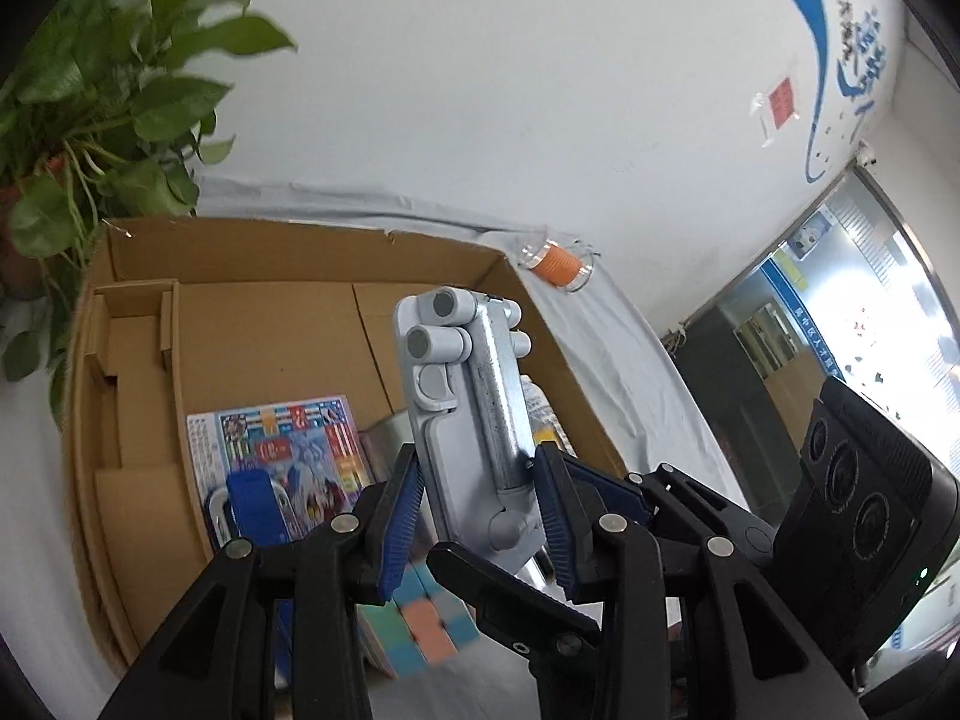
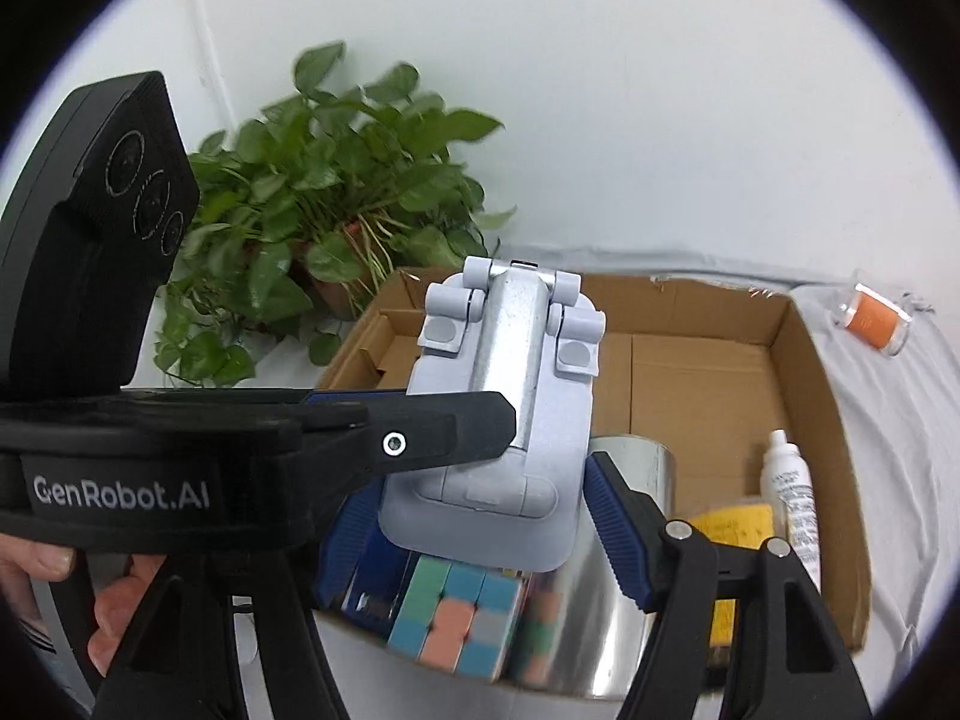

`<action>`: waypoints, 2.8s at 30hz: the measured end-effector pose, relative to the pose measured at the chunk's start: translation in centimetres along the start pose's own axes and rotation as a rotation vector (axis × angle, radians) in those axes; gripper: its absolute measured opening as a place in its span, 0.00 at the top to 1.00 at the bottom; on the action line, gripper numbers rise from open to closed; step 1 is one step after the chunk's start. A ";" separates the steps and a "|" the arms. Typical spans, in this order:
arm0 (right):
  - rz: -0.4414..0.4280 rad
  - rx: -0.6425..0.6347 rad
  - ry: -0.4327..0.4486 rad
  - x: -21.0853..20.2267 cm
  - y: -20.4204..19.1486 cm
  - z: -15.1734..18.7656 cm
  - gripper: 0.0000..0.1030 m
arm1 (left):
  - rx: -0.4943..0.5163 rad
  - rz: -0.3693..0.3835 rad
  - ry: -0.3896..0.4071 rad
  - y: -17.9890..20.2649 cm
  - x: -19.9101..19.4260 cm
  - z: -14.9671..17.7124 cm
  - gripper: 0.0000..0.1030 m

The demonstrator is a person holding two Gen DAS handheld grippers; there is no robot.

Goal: Organize rigid objects

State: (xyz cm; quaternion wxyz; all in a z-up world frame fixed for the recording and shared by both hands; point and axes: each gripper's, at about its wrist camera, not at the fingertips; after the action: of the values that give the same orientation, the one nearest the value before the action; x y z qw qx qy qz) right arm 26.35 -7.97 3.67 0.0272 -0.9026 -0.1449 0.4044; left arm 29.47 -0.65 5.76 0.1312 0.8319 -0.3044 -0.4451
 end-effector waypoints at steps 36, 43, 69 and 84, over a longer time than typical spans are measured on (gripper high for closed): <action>-0.139 -0.225 0.052 -6.8 -5.3 10.6 0.18 | 0.087 -0.653 0.335 0.3 -18.5 11.6 0.01; -0.375 -0.221 -0.159 -5.4 -11.2 18.9 0.19 | -0.127 -0.559 0.137 -5.6 -20.2 22.7 0.28; -0.009 -0.273 -0.109 -7.1 -4.7 24.7 0.31 | -0.274 -0.023 -0.040 0.8 -5.2 28.5 0.39; -0.273 0.266 -0.163 -3.3 4.8 24.8 0.61 | -0.340 0.024 -0.084 -2.8 -4.2 26.4 0.39</action>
State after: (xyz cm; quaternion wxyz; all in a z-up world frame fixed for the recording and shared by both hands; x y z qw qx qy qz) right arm 7.11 -15.21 -11.39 0.1890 -0.8274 -0.2130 0.4840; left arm 7.16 5.53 -7.81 0.2626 0.7745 -0.2399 -0.5232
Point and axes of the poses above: each gripper's, at about its wrist camera, not at the fingertips, and x roughly the way its jaws point, y to its right, z to its underside
